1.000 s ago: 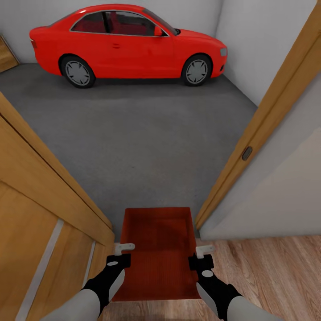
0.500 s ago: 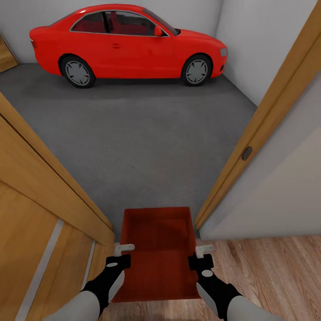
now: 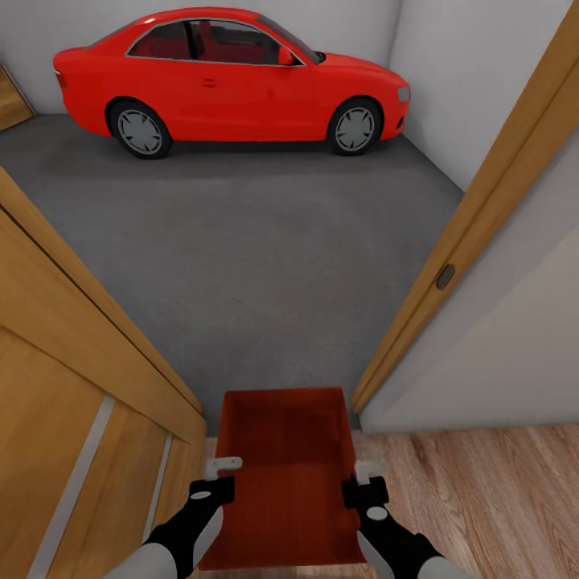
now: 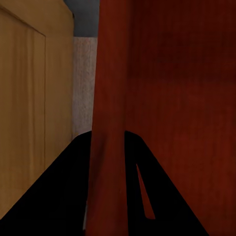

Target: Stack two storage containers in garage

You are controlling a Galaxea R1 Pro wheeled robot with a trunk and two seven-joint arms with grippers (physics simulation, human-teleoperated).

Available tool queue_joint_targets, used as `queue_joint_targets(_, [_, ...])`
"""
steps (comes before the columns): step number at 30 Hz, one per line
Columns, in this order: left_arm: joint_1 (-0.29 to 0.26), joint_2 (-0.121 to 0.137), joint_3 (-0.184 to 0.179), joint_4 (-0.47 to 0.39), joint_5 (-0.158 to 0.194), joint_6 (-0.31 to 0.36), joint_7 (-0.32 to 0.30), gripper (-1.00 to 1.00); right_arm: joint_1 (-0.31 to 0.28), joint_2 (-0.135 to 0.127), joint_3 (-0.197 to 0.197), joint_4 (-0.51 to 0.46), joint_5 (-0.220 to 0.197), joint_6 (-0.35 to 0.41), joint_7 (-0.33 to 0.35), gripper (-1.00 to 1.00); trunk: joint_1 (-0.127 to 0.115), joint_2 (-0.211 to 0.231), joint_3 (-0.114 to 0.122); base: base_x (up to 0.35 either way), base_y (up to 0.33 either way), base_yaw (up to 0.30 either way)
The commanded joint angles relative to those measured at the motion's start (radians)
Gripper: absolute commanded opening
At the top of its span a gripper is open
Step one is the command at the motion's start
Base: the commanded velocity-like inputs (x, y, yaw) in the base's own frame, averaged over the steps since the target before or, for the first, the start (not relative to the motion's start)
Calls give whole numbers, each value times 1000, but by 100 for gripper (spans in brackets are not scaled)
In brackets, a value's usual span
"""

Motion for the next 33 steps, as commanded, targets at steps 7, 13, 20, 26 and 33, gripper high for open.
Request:
queue_joint_targets(7, [-1,1,-9,-4,-1,7,8,-100,17,-2,-16,-8,2,-6,-7,-100,1,-2,-1,0,0,0])
queue_joint_targets(13, [-1,1,-7,-4,-3,7,7,-100,17,-2,-22,-10,10,-6,-7,-100,1,-2,-1,0,0,0])
queue_joint_targets(20, [-1,1,7,-4,-17,7,7,-100,17,-2,24,51,-15,-6,-7,-100,1,-2,-1,0,0,0])
queue_joint_targets(26, [-1,1,7,-4,-19,7,7,-100,17,-2,24,51,-15,-6,-7,-100,1,-2,-1,0,0,0])
queue_joint_targets(33, [-1,1,7,-4,-19,7,7,-100,17,-2,24,51,-17,-6,-7,-100,1,-2,-1,0,0,0])
